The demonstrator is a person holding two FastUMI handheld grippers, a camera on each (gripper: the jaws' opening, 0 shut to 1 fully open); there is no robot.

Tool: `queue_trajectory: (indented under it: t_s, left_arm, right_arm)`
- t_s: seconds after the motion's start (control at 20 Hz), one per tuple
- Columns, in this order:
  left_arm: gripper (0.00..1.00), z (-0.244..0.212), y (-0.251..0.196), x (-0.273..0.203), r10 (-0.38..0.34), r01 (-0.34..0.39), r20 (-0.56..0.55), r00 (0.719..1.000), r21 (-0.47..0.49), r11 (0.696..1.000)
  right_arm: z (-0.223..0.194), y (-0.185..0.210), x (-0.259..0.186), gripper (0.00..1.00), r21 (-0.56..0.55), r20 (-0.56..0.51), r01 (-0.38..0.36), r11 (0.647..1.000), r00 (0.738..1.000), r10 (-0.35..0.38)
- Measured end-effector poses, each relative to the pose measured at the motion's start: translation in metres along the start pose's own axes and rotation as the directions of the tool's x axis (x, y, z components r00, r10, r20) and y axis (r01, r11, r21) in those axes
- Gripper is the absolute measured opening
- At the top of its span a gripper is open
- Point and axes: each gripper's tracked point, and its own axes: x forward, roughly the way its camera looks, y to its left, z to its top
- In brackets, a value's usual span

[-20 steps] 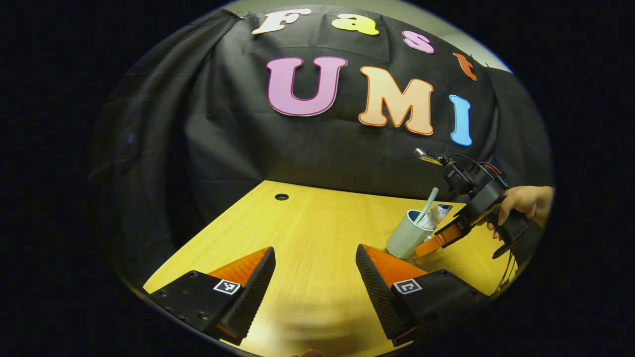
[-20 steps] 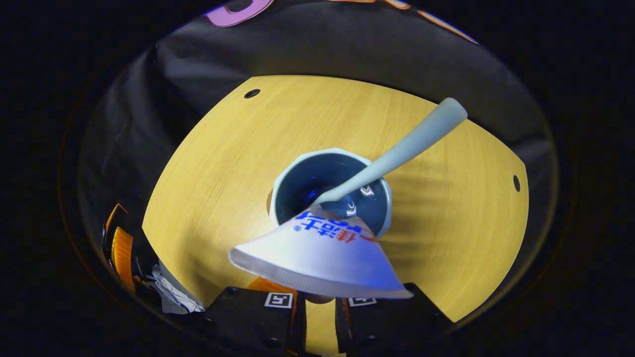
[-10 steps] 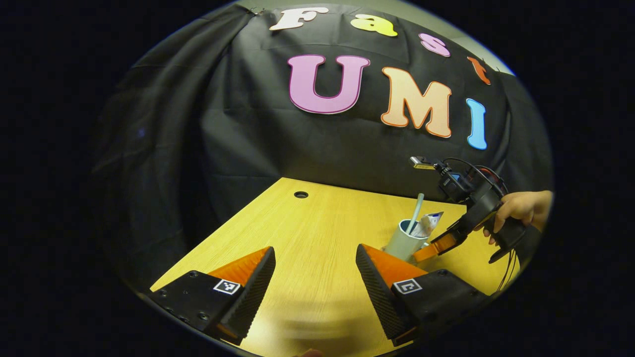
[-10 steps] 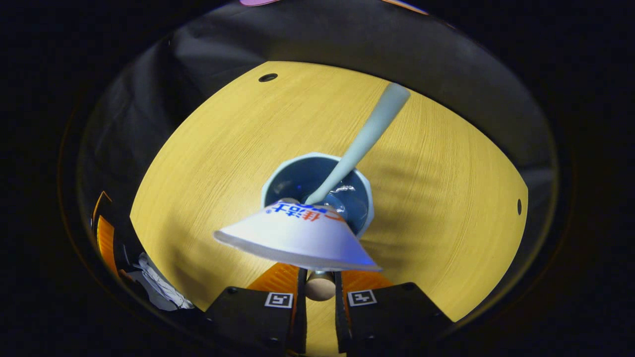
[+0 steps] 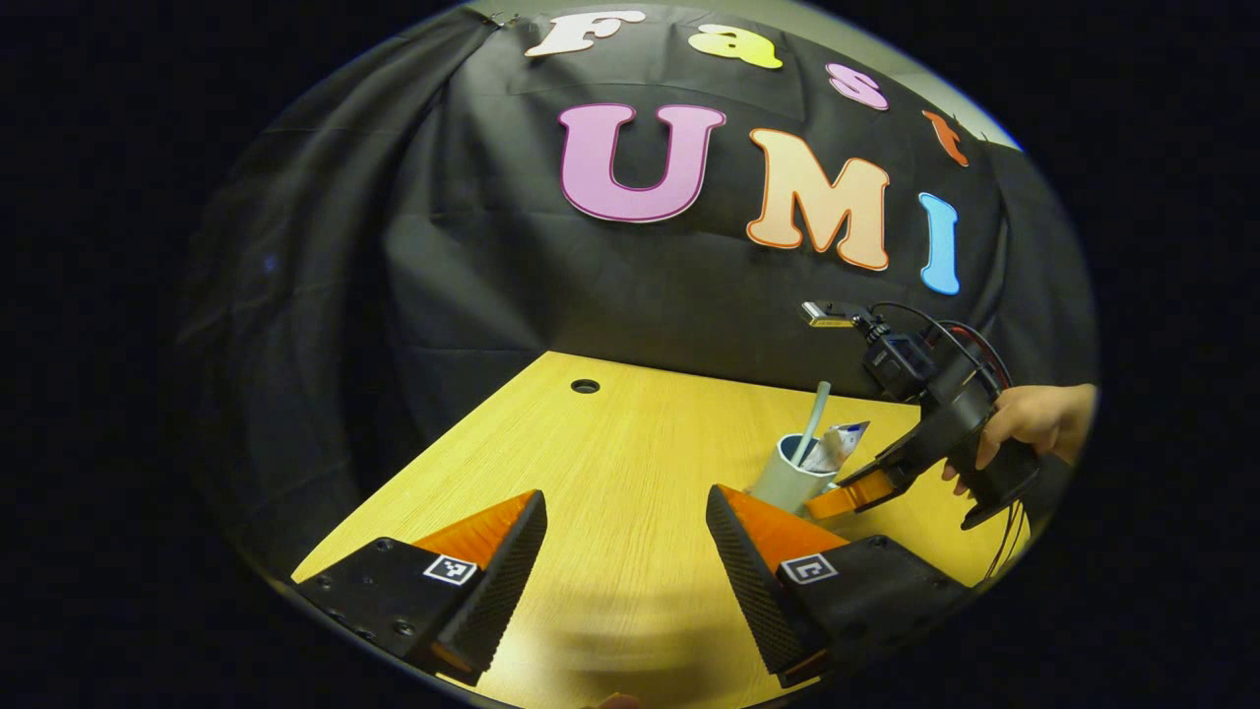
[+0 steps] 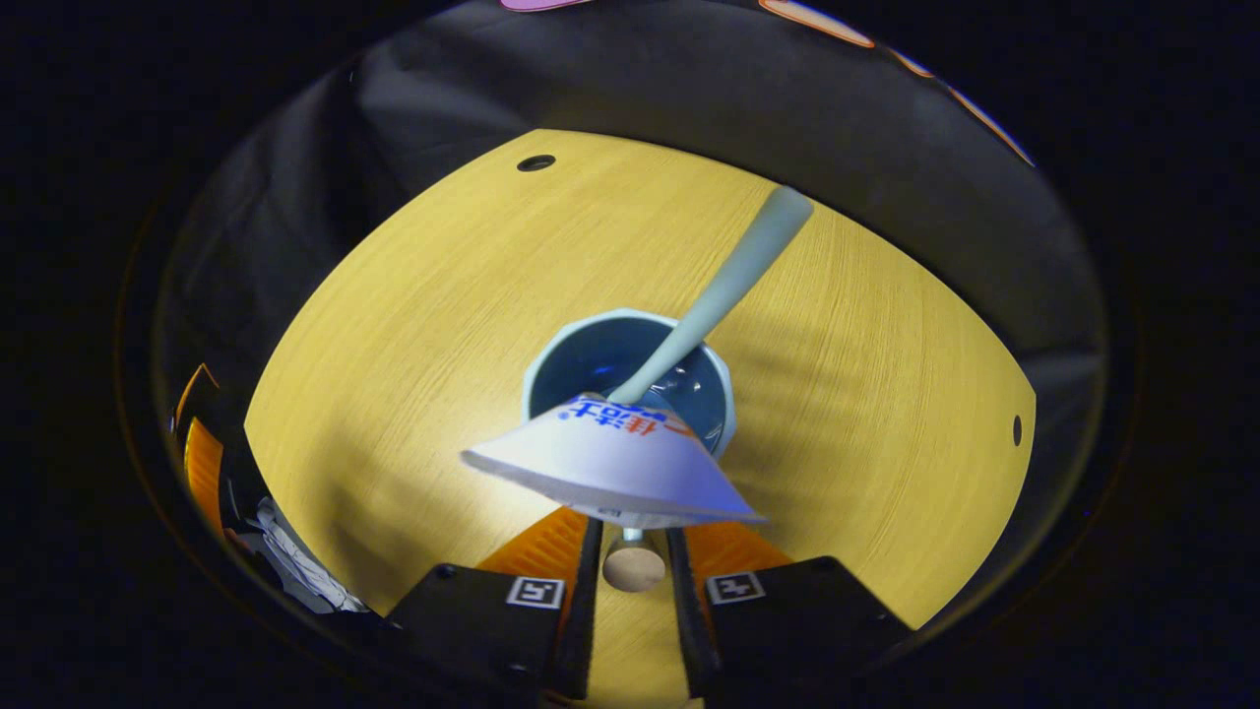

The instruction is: Put the toothbrush and toothpaste on the desktop into the cup, then pick up the cup and place it on the coaster on the desktop.

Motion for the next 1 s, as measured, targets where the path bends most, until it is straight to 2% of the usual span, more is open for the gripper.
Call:
queue_trajectory:
  t_s: [0.1, 0.15, 0.3, 0.5, 0.65, 0.8, 1.0]
  left_arm:
    - [0.95, 0.003, -0.011, 0.002, -0.021, 0.021, 0.001, 1.000, 0.009, 1.000]
    - [0.95, 0.005, -0.019, 0.004, -0.033, 0.033, 0.004, 0.999, 0.014, 0.999]
    - [0.95, 0.017, -0.053, 0.008, -0.077, 0.076, 0.020, 0.997, 0.037, 0.996]
    - [0.95, 0.034, -0.113, 0.006, -0.158, 0.156, 0.045, 0.986, 0.049, 0.987]
    - [0.95, 0.046, -0.162, 0.002, -0.205, 0.202, 0.067, 0.976, 0.059, 0.978]
    - [0.95, 0.057, -0.210, -0.007, -0.240, 0.234, 0.099, 0.966, 0.068, 0.970]
    - [0.95, 0.084, -0.245, -0.021, -0.223, 0.205, 0.194, 0.955, 0.105, 0.973]
  right_arm:
    - [0.006, -0.002, -0.013, 0.87, 0.020, 0.057, -0.010, 1.000, 0.998, 0.009]
    - [0.008, -0.004, -0.022, 0.99, 0.033, 0.091, -0.013, 0.999, 0.996, 0.010]
    - [0.011, -0.023, -0.056, 0.99, 0.055, 0.251, 0.000, 0.999, 0.968, -0.014]
    - [0.003, -0.072, -0.121, 0.98, 0.116, 0.462, 0.044, 0.992, 0.882, -0.093]
    - [-0.016, -0.106, -0.169, 0.99, 0.200, 0.587, 0.051, 0.979, 0.794, -0.161]
    - [-0.036, -0.148, -0.213, 0.99, 0.254, 0.670, 0.106, 0.961, 0.697, -0.254]
    - [-0.057, -0.175, -0.270, 0.98, 0.308, 0.755, 0.120, 0.944, 0.572, -0.319]
